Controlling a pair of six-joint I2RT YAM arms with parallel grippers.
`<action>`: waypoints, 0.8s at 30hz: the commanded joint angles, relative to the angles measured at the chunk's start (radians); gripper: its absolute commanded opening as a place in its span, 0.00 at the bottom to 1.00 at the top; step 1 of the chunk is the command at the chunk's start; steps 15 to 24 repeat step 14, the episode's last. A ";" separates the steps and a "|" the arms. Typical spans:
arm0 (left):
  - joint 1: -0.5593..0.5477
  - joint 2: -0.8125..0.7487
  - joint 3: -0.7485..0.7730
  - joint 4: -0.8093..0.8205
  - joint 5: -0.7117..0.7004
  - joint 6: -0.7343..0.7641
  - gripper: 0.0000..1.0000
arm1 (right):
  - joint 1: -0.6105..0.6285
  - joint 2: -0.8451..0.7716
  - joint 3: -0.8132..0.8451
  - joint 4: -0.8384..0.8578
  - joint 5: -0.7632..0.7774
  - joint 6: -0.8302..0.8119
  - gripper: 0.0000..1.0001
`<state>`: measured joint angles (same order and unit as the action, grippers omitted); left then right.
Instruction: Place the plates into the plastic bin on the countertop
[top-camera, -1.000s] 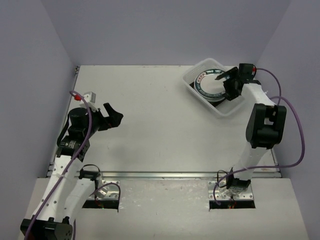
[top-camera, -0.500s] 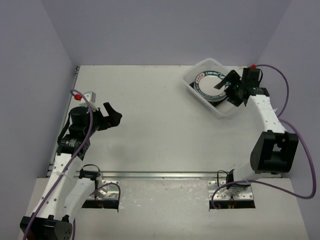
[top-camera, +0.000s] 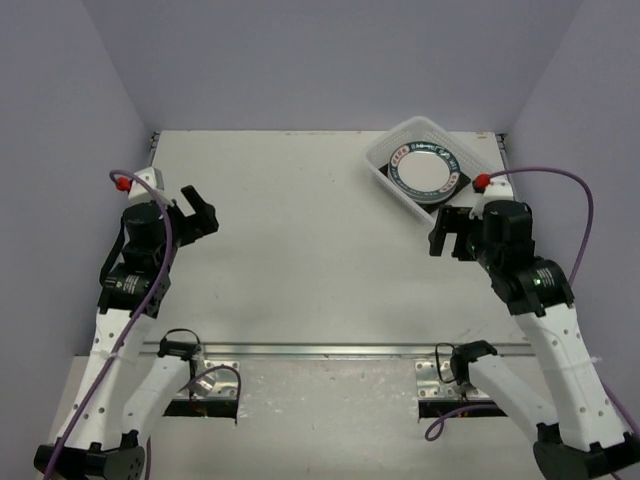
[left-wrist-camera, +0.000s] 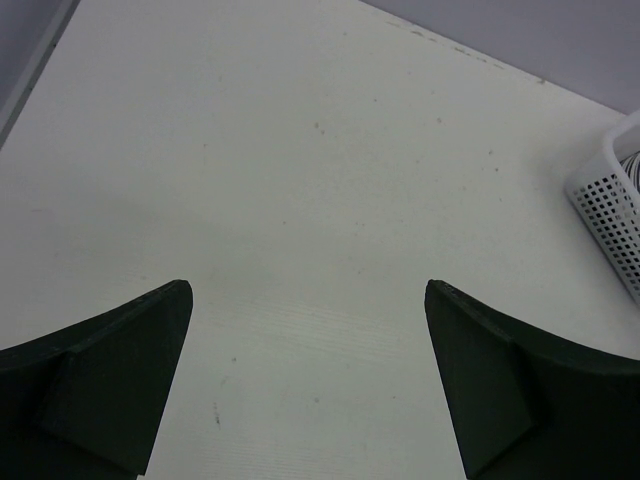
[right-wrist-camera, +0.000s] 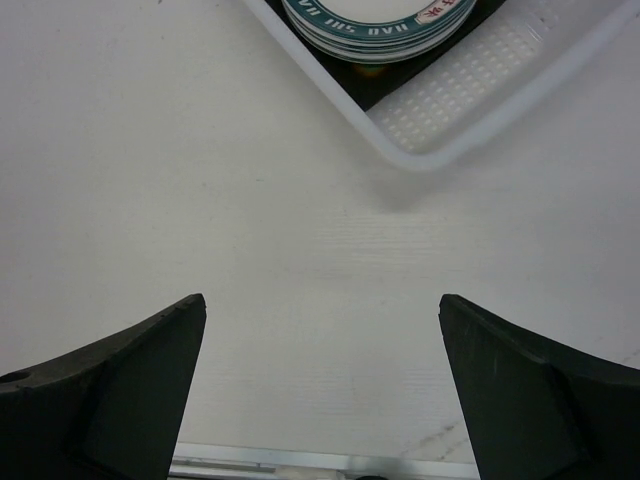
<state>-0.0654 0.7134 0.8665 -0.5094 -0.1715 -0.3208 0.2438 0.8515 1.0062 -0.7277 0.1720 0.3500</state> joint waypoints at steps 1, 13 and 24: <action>-0.008 -0.079 0.054 -0.013 0.037 0.020 1.00 | 0.002 -0.151 -0.015 -0.102 0.063 -0.036 0.99; -0.016 -0.213 0.028 -0.108 -0.028 0.036 1.00 | 0.002 -0.306 -0.086 -0.111 -0.052 -0.111 0.99; -0.016 -0.212 0.026 -0.106 -0.025 0.036 1.00 | 0.002 -0.306 -0.085 -0.109 -0.052 -0.107 0.99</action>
